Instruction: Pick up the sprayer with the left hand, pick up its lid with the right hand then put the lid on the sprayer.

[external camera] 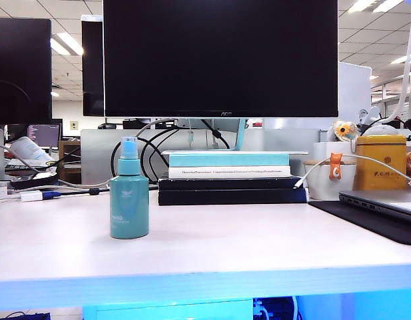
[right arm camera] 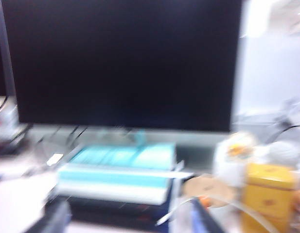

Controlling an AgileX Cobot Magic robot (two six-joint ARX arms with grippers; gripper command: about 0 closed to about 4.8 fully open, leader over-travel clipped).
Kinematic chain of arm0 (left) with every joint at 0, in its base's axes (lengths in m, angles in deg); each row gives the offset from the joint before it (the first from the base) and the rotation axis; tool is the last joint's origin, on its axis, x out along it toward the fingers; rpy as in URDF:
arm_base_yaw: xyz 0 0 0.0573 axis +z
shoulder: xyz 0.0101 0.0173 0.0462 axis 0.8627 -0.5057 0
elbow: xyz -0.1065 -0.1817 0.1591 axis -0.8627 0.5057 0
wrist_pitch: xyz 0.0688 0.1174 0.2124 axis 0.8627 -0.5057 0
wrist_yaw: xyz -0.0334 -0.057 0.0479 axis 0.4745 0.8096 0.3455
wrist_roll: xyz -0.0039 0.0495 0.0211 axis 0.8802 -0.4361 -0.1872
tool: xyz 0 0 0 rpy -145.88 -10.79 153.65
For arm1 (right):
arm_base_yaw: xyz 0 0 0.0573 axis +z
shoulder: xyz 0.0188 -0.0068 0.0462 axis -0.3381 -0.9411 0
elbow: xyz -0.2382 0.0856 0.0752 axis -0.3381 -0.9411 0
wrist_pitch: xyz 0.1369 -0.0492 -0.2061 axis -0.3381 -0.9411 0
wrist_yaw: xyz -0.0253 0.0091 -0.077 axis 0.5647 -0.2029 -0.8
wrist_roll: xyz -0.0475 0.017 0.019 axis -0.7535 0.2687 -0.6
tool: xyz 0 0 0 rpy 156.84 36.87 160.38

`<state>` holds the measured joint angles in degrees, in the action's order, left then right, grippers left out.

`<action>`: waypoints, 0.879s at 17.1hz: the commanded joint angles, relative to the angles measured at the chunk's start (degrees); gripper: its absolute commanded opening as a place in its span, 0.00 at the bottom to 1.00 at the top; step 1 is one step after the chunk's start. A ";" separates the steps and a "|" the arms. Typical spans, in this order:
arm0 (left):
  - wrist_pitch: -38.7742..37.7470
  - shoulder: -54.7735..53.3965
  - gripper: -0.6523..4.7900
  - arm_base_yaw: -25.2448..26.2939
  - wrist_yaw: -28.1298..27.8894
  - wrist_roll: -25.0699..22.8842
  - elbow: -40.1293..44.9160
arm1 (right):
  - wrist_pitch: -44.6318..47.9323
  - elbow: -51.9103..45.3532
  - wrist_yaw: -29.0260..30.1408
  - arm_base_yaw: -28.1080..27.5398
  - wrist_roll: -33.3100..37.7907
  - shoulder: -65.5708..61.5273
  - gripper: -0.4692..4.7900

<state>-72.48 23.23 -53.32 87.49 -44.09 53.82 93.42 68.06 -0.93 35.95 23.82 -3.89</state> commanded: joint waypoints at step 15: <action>-9.57 13.75 0.11 0.02 4.09 5.79 11.02 | -14.36 -15.85 -1.57 -0.50 1.40 17.40 0.09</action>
<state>-82.82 36.60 -53.32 91.10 -37.88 65.03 78.66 52.63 -2.85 35.38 24.89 13.51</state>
